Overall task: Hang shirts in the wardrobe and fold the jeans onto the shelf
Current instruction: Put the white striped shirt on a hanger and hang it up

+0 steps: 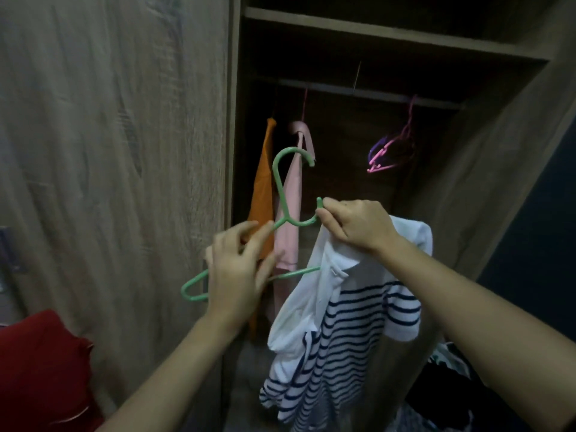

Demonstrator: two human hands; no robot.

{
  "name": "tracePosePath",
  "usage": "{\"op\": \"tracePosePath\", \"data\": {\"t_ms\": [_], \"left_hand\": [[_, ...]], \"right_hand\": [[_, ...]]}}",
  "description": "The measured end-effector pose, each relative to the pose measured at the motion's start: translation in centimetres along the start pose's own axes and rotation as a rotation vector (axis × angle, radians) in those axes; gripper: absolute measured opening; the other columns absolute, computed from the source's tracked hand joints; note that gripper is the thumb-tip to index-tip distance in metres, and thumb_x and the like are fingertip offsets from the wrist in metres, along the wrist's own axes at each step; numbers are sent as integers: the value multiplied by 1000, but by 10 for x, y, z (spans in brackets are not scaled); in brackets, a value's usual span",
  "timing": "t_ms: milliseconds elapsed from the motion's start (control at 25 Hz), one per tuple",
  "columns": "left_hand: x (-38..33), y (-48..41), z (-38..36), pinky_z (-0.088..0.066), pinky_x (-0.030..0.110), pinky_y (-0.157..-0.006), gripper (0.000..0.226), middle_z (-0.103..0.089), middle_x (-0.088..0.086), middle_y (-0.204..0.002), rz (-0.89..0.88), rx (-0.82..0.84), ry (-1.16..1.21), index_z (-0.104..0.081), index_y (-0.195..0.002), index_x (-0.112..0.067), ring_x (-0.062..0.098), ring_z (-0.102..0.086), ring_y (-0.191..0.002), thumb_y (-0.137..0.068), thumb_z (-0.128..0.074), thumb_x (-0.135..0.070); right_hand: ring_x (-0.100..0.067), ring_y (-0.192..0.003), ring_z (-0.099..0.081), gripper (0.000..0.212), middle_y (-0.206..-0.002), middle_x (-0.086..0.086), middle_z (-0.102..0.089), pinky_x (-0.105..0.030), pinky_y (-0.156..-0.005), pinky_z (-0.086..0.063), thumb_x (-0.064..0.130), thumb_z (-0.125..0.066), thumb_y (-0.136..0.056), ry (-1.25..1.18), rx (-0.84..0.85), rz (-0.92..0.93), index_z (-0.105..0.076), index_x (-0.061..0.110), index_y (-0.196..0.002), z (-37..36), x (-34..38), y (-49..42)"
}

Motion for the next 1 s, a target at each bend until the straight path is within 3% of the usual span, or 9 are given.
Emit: {"op": "tracePosePath", "data": {"t_ms": [120, 240, 320, 400, 520, 640, 720, 880, 1000], "left_hand": [[-27, 54, -12, -43, 37, -69, 14, -44, 2, -100, -135, -9, 134, -58, -98, -20, 19, -46, -84, -88, -55, -29], [9, 95, -89, -40, 46, -93, 21, -41, -3, -128, 552, 501, 266, -67, -95, -33, 19, -40, -114, -85, -53, -45], [1, 108, -131, -44, 25, -94, 35, -47, -4, -138, 878, 841, 724, -68, -111, -27, 10, -45, -121, -87, -52, -48], [-7, 107, -143, -42, 1, -77, 32, -54, -5, -133, 841, 972, 936, -61, -123, -16, 2, -51, -112, -92, -56, -22], [7, 88, -150, -47, 4, -71, 58, -61, -15, -116, 766, 1004, 886, -54, -120, -29, -3, -58, -98, -75, -69, 3], [26, 82, -147, -54, 37, -89, 71, -66, -6, -117, 812, 1094, 917, -57, -119, -32, 9, -64, -103, -57, -76, -1], [31, 76, -146, -54, 47, -87, 71, -67, 5, -115, 841, 1098, 911, -59, -120, -27, 22, -66, -102, -57, -71, 3], [18, 45, -148, -52, 21, -86, 71, -60, -4, -121, 682, 1093, 819, -49, -126, -27, 10, -60, -107, -64, -69, 2], [23, 25, -150, -49, 26, -88, 79, -51, 8, -127, 567, 1098, 427, -41, -136, -25, 19, -53, -111, -61, -64, -14]], "right_hand": [[-26, -42, -57, 32, -51, -1, -56, -17, -42, -19, 38, -37, -93, -31, -140, -24, -51, 17, -73, 31, -7, -12], [-24, -43, -53, 39, -50, 0, -50, -20, -42, -21, 34, -36, -95, -118, -206, -46, -56, 12, -70, 62, -17, -14], [-24, -44, -51, 41, -50, 0, -49, -24, -46, -27, 34, -34, -95, -138, -216, -72, -54, 11, -69, 74, -23, -6], [-26, -45, -51, 41, -50, 0, -48, -26, -48, -29, 34, -34, -95, -126, -205, -107, -52, 11, -67, 76, -32, 9], [-27, -47, -52, 42, -51, 8, -40, -27, -49, -31, 39, -34, -94, -123, -141, -212, -50, 12, -66, 72, -64, 36], [-30, -49, -56, 42, -49, 3, -47, -28, -48, -36, 40, -34, -92, -88, -74, -250, -51, 14, -65, 63, -94, 66], [-28, -48, -58, 40, -51, -1, -55, -26, -46, -34, 40, -34, -92, -11, -18, -213, -52, 16, -66, 53, -105, 83], [-26, -45, -58, 49, -53, -1, -60, -23, -40, -31, 43, -27, -96, 140, 38, -181, -57, 17, -68, 35, -122, 107], [-24, -40, -55, 54, -53, 0, -60, -23, -35, -29, 46, -21, -99, 222, 72, -120, -56, 19, -68, 24, -122, 113]]}}
Point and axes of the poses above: each hand's wrist, its own y-axis away from the middle knuckle, its own z-axis out of the back of the hand, x = y × z, the point moved 7 cm from there along -y, towards the middle knuckle
